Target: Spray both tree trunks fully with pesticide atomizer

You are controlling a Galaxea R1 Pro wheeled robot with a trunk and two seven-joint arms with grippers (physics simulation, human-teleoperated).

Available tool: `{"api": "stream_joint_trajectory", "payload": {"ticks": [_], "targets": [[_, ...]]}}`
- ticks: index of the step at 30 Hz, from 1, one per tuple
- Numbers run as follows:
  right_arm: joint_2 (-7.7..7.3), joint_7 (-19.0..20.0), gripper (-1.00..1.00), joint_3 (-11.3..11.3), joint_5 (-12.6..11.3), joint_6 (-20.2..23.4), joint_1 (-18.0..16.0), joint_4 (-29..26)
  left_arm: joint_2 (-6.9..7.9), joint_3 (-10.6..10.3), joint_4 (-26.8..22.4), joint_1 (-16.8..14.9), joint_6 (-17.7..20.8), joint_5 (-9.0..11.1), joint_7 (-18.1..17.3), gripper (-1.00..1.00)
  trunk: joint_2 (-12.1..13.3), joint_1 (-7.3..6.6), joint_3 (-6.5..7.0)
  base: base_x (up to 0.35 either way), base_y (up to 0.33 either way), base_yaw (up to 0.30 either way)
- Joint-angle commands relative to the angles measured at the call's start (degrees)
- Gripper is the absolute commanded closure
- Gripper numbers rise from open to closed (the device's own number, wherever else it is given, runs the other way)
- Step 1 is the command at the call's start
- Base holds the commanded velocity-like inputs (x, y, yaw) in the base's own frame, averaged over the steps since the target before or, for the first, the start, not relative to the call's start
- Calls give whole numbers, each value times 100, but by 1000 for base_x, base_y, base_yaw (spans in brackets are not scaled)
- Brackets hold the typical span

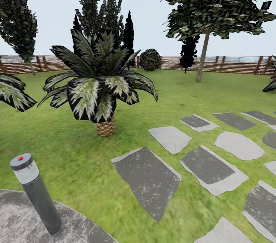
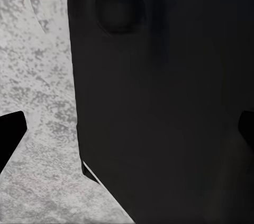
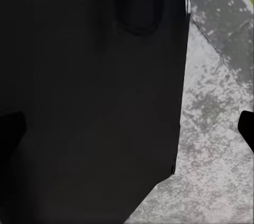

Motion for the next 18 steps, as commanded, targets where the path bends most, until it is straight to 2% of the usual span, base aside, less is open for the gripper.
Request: {"api": "stream_joint_trajectory", "payload": {"ticks": [1,8,18], "targets": [[2,-6,-100,4,-4,0,0,0,2,5,0,1,0,-5,-5,-100,-3,6,1,0,0,0],[181,-23,-100,16,-2,-8,-1,-162,-20,14,-50,-4,-8,-14,-14,-100,-3,6,1,0,0,0],[213,-18,-100,22,3,-212,-4,-272,-33,29,-73,-7,-23,2,-14,-100,-3,6,1,0,0,0]]}}
